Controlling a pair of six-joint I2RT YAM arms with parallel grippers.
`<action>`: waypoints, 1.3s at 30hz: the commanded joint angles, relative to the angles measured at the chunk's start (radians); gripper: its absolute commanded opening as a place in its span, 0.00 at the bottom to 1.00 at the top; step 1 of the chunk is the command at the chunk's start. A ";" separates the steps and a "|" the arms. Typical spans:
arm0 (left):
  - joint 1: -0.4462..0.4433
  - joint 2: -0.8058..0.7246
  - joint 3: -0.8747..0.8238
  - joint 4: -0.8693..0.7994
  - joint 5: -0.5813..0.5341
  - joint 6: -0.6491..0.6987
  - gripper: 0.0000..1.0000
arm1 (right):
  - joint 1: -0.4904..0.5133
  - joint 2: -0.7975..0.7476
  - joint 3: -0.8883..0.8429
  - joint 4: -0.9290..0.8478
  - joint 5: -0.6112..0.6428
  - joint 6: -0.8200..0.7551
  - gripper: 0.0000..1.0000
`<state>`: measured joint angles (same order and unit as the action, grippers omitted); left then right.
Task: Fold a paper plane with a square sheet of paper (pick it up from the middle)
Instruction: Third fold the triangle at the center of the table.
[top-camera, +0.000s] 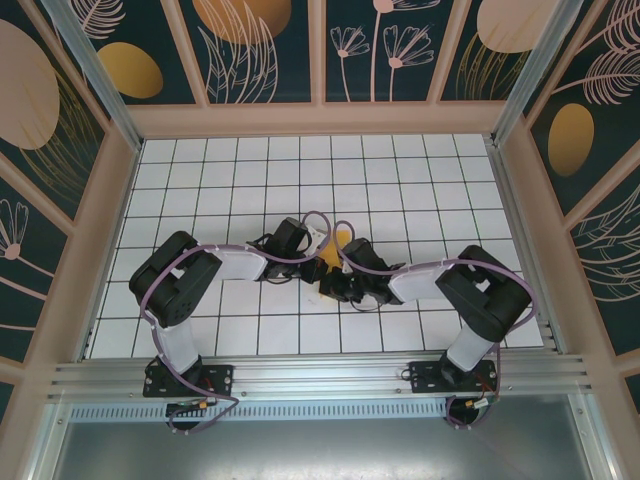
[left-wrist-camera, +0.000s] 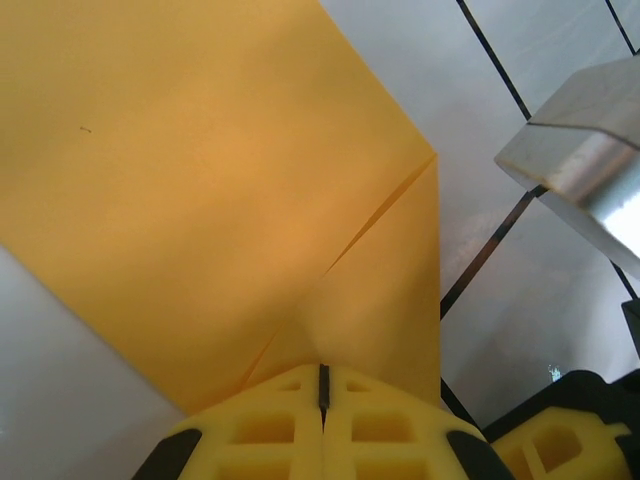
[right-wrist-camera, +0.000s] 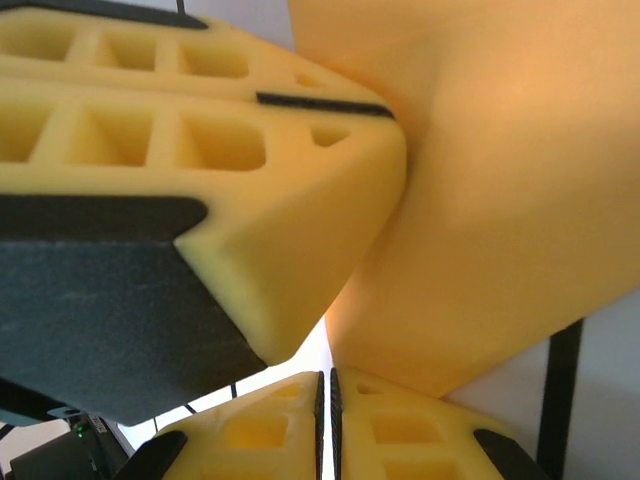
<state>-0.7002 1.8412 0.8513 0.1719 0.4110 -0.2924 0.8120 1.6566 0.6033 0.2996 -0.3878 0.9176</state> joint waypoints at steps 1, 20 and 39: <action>-0.001 0.048 -0.025 -0.124 -0.040 0.004 0.00 | 0.013 0.011 0.044 -0.101 0.035 -0.033 0.15; 0.000 -0.053 0.020 -0.144 -0.062 -0.025 0.20 | -0.259 -0.240 -0.001 -0.210 0.107 -0.160 0.39; 0.000 -0.120 0.018 -0.137 -0.158 -0.031 0.21 | -0.260 -0.046 0.070 -0.078 -0.037 -0.142 0.43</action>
<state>-0.7010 1.7451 0.8623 0.0475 0.2749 -0.3191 0.5552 1.5997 0.6502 0.1596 -0.3832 0.7654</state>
